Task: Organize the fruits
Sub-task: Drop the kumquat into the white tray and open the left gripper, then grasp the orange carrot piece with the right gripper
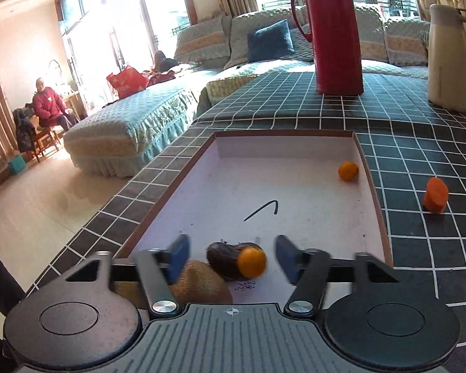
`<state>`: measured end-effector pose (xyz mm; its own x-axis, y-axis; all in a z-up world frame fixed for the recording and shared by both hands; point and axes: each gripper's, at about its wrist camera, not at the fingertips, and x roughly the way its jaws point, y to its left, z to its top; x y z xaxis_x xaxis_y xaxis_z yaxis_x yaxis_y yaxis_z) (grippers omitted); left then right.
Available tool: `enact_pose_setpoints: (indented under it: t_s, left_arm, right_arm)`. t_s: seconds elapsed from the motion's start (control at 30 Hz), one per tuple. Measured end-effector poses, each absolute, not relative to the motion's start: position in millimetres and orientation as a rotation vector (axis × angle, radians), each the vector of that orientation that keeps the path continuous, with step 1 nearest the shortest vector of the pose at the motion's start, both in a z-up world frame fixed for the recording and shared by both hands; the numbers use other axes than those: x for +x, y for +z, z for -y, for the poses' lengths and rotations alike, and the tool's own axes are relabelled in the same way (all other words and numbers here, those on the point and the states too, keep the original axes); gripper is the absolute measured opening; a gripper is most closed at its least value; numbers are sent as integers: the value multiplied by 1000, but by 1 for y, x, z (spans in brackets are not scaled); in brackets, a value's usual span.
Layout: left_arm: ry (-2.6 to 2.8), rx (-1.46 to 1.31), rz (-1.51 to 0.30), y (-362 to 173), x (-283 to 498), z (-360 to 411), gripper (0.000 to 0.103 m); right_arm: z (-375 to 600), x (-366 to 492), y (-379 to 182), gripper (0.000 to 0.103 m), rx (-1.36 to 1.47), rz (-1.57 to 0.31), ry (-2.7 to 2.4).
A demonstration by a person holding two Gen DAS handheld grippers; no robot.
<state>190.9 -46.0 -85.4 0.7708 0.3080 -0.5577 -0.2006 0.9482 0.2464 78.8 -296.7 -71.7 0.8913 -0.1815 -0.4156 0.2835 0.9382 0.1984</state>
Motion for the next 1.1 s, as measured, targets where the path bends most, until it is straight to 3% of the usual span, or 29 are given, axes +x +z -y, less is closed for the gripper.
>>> enact_pose_setpoints:
  t_s: [0.03, 0.4, 0.53, 1.1]
  left_arm:
    - [286, 190, -605, -84, 188, 45, 88]
    - [267, 172, -518, -56, 162, 12, 94]
    - [265, 158, -472, -49, 141, -8, 101]
    - [352, 109, -477, -67, 147, -67, 103]
  right_arm:
    - [290, 81, -72, 97, 243, -405, -234]
    - [272, 91, -69, 100, 223, -403, -205]
    - [263, 105, -74, 101, 226, -442, -166]
    - [216, 215, -98, 96, 119, -594, -122]
